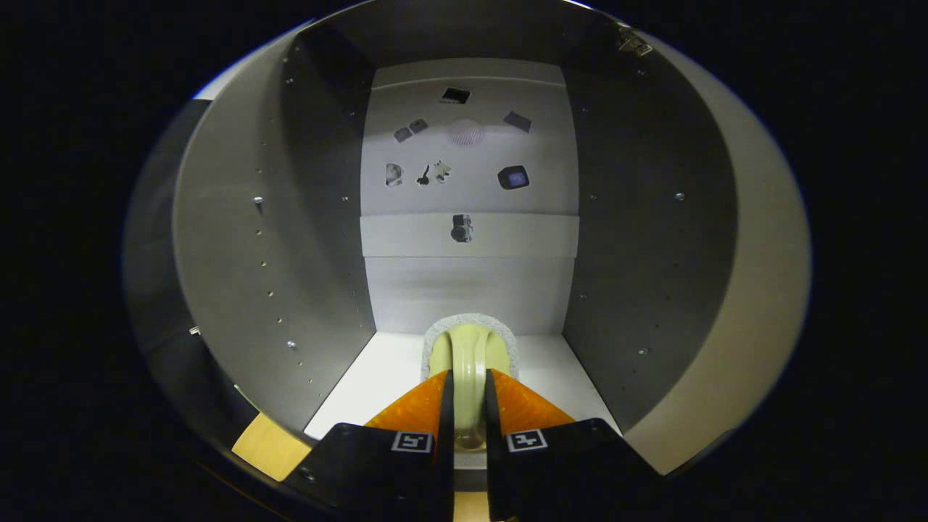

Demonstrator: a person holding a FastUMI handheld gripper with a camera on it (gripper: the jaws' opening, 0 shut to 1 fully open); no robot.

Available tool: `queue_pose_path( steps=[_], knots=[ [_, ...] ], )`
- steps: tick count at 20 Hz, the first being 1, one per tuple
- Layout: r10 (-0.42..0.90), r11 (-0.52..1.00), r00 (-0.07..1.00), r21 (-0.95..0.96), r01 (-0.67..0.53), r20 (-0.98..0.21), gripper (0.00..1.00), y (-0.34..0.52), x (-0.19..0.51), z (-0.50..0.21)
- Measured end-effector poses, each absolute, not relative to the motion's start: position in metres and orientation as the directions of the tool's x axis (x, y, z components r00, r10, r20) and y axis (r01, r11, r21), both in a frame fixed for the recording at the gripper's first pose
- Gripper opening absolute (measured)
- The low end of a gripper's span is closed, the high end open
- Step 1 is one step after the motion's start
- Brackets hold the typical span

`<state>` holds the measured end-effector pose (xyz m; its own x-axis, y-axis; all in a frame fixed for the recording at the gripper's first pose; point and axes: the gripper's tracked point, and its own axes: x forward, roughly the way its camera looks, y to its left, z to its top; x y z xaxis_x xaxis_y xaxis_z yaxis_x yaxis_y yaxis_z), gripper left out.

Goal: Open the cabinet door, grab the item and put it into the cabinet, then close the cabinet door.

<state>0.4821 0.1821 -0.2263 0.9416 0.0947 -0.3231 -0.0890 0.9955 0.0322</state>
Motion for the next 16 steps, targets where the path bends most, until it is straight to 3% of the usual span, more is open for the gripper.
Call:
queue_pose_path(
  steps=[10, 16],
  knots=[
    [0.075, 0.997, 0.923, 0.047, -0.062, -0.379, 0.22, 0.19, 0.536, -0.281],
    [0.069, 0.997, 0.938, 0.045, -0.057, -0.34, 0.3, 0.191, 0.548, -0.28]
  ],
)
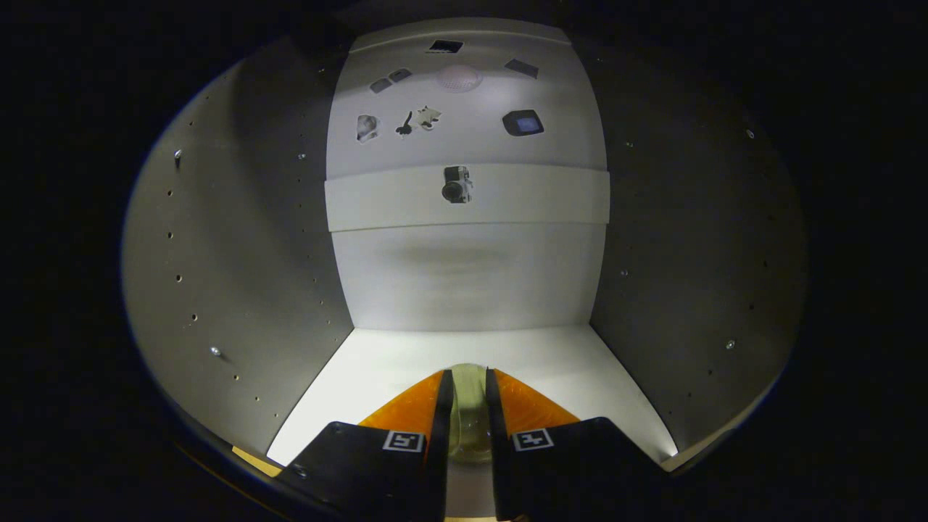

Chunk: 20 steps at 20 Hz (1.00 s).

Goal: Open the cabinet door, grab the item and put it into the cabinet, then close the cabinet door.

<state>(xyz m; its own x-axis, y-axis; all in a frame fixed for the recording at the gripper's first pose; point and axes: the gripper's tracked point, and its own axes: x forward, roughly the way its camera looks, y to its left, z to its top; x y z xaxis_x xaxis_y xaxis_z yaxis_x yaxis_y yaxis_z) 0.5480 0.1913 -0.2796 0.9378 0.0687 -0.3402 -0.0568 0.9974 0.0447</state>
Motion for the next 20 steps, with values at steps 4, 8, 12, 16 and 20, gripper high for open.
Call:
queue_pose_path(
  steps=[4, 8, 12, 16, 20],
  knots=[
    [0.079, 0.997, 0.963, 0.034, -0.073, -0.256, 0.31, 0.194, 0.545, -0.254],
    [0.123, 0.992, 0.978, 0.024, -0.12, -0.169, 0.35, 0.201, 0.513, -0.211],
    [0.138, 0.99, 0.986, 0.017, -0.137, -0.089, 0.58, 0.204, 0.464, -0.168],
    [0.165, 0.986, 0.984, 0.005, -0.165, -0.071, 0.83, 0.209, 0.409, -0.146],
    [0.143, 0.99, 0.99, -0.008, -0.143, 0.003, 0.98, 0.202, 0.351, -0.121]
  ],
)
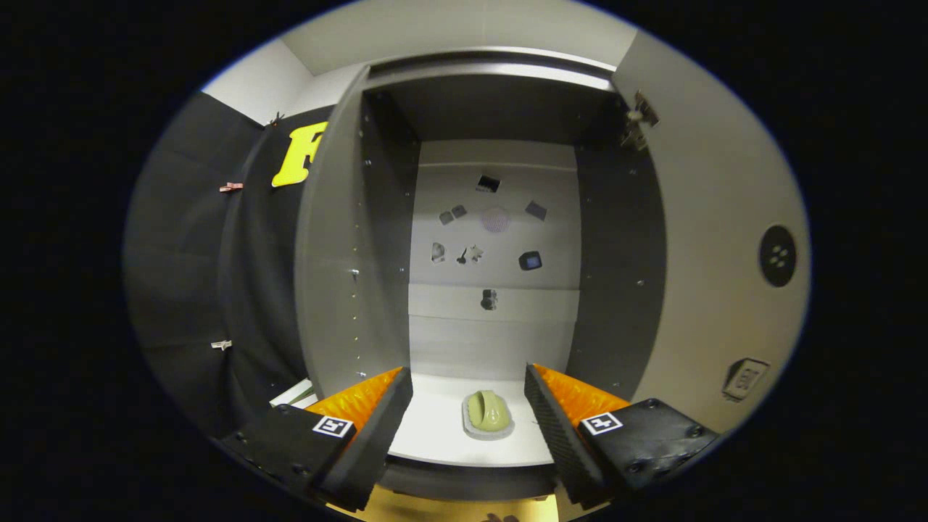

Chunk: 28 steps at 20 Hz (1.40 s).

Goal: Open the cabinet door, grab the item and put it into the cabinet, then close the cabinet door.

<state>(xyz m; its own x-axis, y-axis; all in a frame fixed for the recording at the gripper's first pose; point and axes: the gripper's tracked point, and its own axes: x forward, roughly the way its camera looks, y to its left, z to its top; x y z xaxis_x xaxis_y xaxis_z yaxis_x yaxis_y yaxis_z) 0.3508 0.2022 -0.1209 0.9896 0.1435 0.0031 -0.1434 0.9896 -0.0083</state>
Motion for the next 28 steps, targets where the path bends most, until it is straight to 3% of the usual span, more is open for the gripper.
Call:
queue_pose_path(
  steps=[10, 18, 23, 28],
  knots=[
    [0.038, 0.999, 0.998, -0.018, -0.037, 0.058, 0.97, 0.154, 0.197, -0.102],
    [-0.073, 0.996, 0.997, -0.049, 0.073, 0.005, 0.97, 0.086, 0.07, -0.099],
    [-0.166, 0.984, 0.986, -0.069, 0.167, 0.024, 0.97, 0.015, 0.032, -0.09],
    [-0.148, 0.988, 0.989, -0.047, 0.149, 0.024, 0.97, -0.049, 0.034, -0.084]
  ],
)
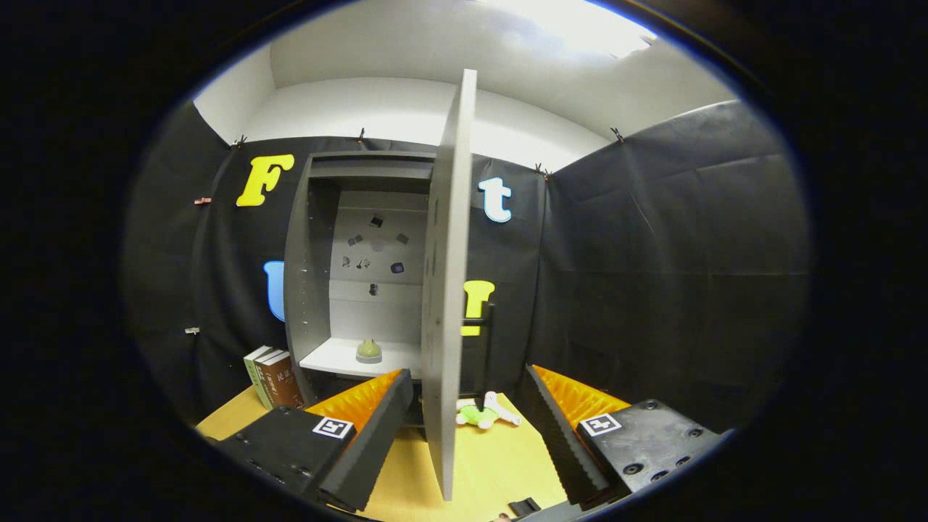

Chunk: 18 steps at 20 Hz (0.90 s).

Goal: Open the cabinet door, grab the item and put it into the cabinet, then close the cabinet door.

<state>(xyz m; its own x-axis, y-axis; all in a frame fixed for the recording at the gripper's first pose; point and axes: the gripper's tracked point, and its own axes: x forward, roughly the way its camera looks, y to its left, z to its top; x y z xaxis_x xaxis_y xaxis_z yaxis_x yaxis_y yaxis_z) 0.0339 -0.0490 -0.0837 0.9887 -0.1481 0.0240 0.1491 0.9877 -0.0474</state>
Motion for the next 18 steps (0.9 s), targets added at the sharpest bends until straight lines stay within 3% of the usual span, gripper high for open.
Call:
queue_pose_path(
  steps=[3, 10, 18],
  knots=[
    [-0.112, 0.993, 0.994, -0.043, 0.112, 0.019, 0.97, -0.082, 0.049, -0.086],
    [0.114, 0.993, 0.993, -0.017, -0.114, -0.017, 0.98, -0.083, 0.089, -0.103],
    [0.217, 0.975, 0.975, 0.059, -0.215, -0.039, 0.95, -0.062, 0.106, -0.103]
  ],
)
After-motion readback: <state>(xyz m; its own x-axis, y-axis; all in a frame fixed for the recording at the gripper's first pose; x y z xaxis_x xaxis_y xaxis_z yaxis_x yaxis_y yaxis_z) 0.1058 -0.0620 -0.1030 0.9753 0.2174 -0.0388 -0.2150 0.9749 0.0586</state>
